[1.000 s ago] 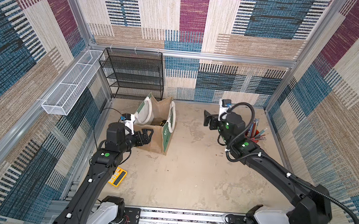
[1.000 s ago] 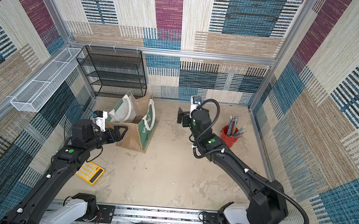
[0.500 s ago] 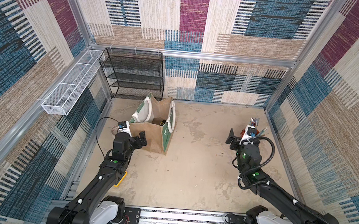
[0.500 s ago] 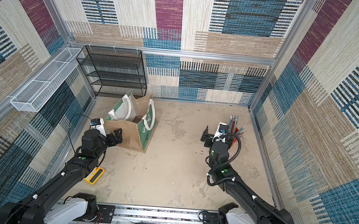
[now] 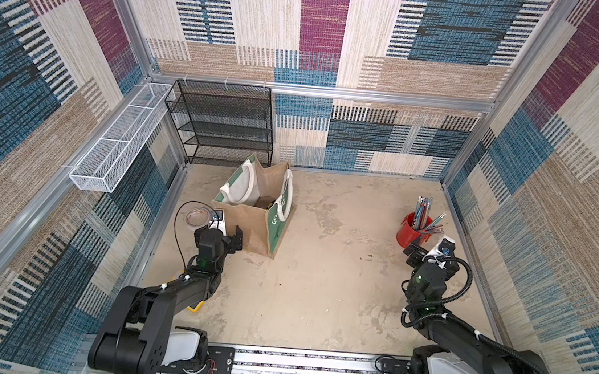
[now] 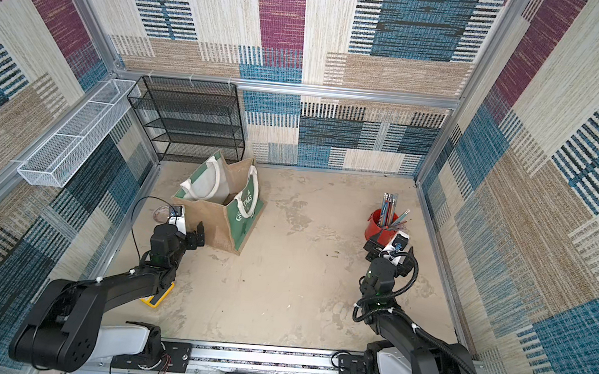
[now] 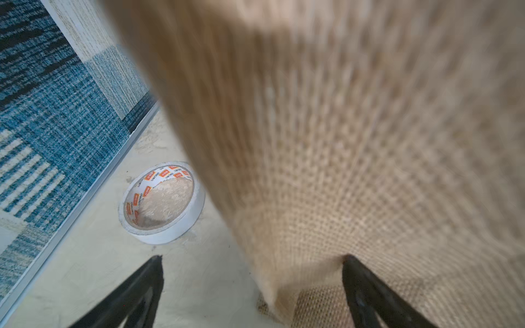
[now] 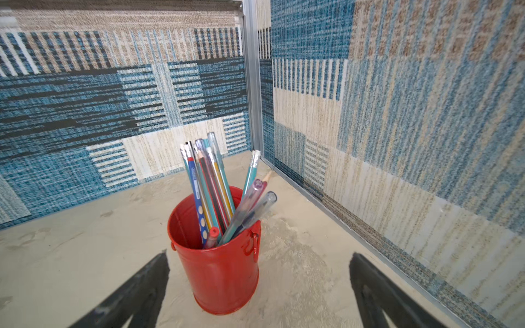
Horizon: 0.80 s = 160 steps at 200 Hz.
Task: Place the art knife into the pouch
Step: Reset both arms
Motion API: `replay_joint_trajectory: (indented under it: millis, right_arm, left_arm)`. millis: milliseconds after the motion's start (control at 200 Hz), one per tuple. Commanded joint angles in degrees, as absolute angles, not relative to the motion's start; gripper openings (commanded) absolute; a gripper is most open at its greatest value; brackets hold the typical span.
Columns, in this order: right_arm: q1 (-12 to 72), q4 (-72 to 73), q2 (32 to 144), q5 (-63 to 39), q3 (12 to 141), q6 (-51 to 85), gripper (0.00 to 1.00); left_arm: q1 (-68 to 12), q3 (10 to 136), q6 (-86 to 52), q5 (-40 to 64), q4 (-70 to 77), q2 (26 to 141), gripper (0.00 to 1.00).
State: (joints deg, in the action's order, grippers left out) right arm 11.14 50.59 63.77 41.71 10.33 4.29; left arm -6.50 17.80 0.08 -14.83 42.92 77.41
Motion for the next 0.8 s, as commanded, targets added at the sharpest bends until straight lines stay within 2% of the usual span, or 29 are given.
replay_joint_trajectory:
  millis: [0, 125, 235, 426, 561, 796]
  right_arm:
    - [9.9, 56.6, 67.9, 40.4, 10.7, 6.6, 0.99]
    - [9.4, 61.8, 73.0, 39.6, 9.5, 7.7, 0.99]
    - [7.7, 65.7, 76.3, 37.4, 10.0, 6.6, 0.99]
    - [5.1, 69.0, 82.5, 30.4, 12.4, 4.2, 0.99]
    - [5.1, 61.5, 87.3, 20.1, 19.4, -0.5, 0.99]
    - [5.1, 60.2, 87.9, 19.1, 20.3, -0.8, 0.99]
  left_arm:
    - [-6.2, 14.8, 3.7, -17.5, 62.0, 83.6, 0.99]
    - [-5.3, 14.4, 3.3, -17.3, 68.6, 89.4, 0.99]
    - [-5.0, 19.5, 3.8, -12.7, 54.5, 87.0, 0.99]
    - [-4.1, 20.0, 3.7, -11.3, 55.7, 88.1, 0.99]
    - [-4.0, 20.0, 3.7, -11.2, 55.5, 88.1, 1.00]
    - [-4.0, 20.1, 3.7, -11.2, 55.3, 88.0, 0.99]
